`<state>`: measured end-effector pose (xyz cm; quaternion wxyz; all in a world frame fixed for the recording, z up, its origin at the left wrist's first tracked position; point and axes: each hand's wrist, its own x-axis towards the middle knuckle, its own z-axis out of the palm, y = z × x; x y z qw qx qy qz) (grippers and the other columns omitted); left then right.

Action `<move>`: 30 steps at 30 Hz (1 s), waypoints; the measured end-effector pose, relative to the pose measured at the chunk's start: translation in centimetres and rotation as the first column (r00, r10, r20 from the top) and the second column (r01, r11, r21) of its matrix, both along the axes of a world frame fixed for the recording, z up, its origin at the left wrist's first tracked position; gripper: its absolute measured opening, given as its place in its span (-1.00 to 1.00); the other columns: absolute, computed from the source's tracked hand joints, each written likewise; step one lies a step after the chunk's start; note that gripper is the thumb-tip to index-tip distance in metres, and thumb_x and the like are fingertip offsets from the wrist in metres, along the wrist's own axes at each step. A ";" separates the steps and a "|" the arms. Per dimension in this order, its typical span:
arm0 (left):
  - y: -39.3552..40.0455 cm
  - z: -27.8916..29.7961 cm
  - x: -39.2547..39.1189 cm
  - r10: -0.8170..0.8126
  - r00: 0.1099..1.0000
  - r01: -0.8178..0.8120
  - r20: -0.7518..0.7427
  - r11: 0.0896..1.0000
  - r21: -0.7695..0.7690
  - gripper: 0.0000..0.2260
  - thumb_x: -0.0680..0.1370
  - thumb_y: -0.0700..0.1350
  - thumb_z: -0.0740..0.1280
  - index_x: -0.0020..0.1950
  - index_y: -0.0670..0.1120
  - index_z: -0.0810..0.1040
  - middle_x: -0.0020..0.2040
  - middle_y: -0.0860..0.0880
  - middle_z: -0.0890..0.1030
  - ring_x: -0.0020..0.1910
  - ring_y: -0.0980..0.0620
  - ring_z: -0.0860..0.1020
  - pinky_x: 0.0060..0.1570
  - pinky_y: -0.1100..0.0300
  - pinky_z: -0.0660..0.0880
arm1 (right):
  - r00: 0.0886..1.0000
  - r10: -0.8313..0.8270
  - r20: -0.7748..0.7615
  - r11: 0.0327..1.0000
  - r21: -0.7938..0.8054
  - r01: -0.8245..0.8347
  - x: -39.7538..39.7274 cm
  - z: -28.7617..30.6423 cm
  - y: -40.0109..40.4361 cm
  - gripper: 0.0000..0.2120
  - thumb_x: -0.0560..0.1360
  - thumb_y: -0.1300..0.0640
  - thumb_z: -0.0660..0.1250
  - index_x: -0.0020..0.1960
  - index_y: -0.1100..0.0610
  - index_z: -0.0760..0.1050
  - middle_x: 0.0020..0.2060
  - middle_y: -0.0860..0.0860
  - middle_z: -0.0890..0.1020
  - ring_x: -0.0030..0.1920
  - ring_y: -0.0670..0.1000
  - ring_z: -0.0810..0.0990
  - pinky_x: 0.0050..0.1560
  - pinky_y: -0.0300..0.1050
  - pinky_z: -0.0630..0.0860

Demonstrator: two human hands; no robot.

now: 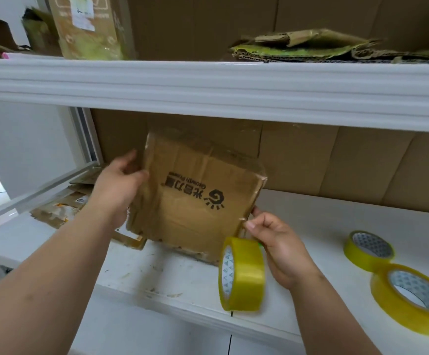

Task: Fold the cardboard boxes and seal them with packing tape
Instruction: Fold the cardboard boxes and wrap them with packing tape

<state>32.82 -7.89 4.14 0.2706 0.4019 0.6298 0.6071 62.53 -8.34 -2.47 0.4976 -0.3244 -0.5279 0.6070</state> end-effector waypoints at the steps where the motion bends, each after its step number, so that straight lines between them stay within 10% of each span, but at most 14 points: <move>1: -0.1 1.1 -0.1 0.046 0.999 -0.046 -0.008 0.999 0.015 -0.67 0.46 -0.09 0.50 0.19 0.16 0.61 -0.01 0.08 0.67 -0.06 0.02 0.66 -0.18 0.12 0.58 | 0.994 0.022 -0.110 0.998 -0.055 -0.029 0.4 0.4 0.0 -0.82 0.46 0.25 0.37 -0.31 0.12 0.49 0.03 0.11 0.64 -0.05 0.04 0.66 0.02 0.00 0.57; 4: -0.3 3.2 -0.9 0.052 0.990 -0.050 -0.128 0.998 0.023 -0.87 0.42 -0.03 0.52 -0.21 0.22 0.67 -0.24 0.05 0.69 -0.19 -0.04 0.65 -0.26 0.13 0.51 | 0.944 0.044 -0.328 0.981 -0.163 -0.102 1.7 1.3 0.2 -0.86 0.38 0.24 0.38 -0.34 0.10 0.52 0.01 0.21 0.65 0.04 0.11 0.68 -0.11 -0.05 0.64; 10: -0.5 1.4 -0.9 -0.278 0.951 0.228 -0.133 0.925 -0.303 -0.46 0.59 -0.08 0.38 0.45 0.36 0.30 0.13 0.08 0.56 0.00 -0.02 0.60 -0.16 0.05 0.57 | 0.947 0.111 -0.300 0.969 -0.181 -0.171 1.5 1.1 -0.1 -0.81 0.41 0.30 0.35 -0.36 0.13 0.50 0.16 0.21 0.60 0.08 0.21 0.54 -0.06 0.04 0.55; 13: 0.1 0.8 -1.0 -0.183 0.959 0.108 -0.215 0.941 -0.321 -0.39 0.53 -0.19 0.44 0.48 0.23 0.35 0.20 0.01 0.55 0.00 -0.07 0.62 -0.06 0.03 0.58 | 0.962 0.100 -0.256 0.976 -0.162 -0.145 1.7 1.0 0.1 -0.79 0.42 0.34 0.32 -0.37 0.17 0.46 0.25 0.17 0.60 0.11 0.18 0.60 -0.09 0.01 0.53; 16: 0.9 1.5 -1.1 0.004 0.950 -0.089 -0.313 0.962 -0.257 -0.76 0.48 -0.16 0.49 0.13 -0.03 0.61 0.07 -0.17 0.64 -0.06 -0.18 0.64 -0.03 -0.06 0.61 | 0.960 0.095 -0.265 0.978 -0.154 -0.139 2.3 1.2 0.4 -0.83 0.39 0.34 0.33 -0.35 0.17 0.46 0.19 0.20 0.64 0.14 0.11 0.65 -0.08 -0.04 0.60; 23: 0.7 2.0 -1.7 -0.055 0.936 0.120 0.348 0.978 -0.168 -0.75 0.63 -0.41 0.09 0.22 -0.25 0.48 -0.05 -0.23 0.64 -0.24 -0.09 0.69 -0.39 0.20 0.62 | 0.996 -0.005 -0.090 0.984 -0.177 -0.011 2.6 0.6 1.1 -0.85 0.44 0.27 0.35 -0.27 0.16 0.43 -0.21 0.24 0.57 -0.33 0.13 0.49 -0.26 -0.03 0.45; 27: 0.1 -0.4 -2.1 -0.145 0.977 0.166 0.154 0.976 -0.139 -0.57 0.58 -0.45 0.17 0.38 -0.12 0.44 0.19 -0.10 0.62 0.12 -0.02 0.57 0.08 0.14 0.49 | 0.993 -0.100 0.062 0.991 -0.081 0.105 1.7 -0.3 1.4 -0.79 0.57 0.33 0.28 -0.24 0.20 0.42 0.04 0.12 0.71 -0.09 0.07 0.66 -0.15 -0.10 0.52; 30: -0.8 -3.5 -1.5 -0.193 0.963 0.245 0.189 0.918 -0.311 -0.63 0.55 0.05 0.38 0.33 0.14 0.40 0.26 0.00 0.51 0.23 -0.03 0.46 0.12 -0.04 0.46 | 0.984 -0.135 0.119 0.989 -0.048 0.141 1.1 -0.8 1.4 -0.79 0.57 0.31 0.30 -0.25 0.19 0.45 -0.02 0.04 0.73 -0.13 -0.09 0.71 -0.30 -0.34 0.53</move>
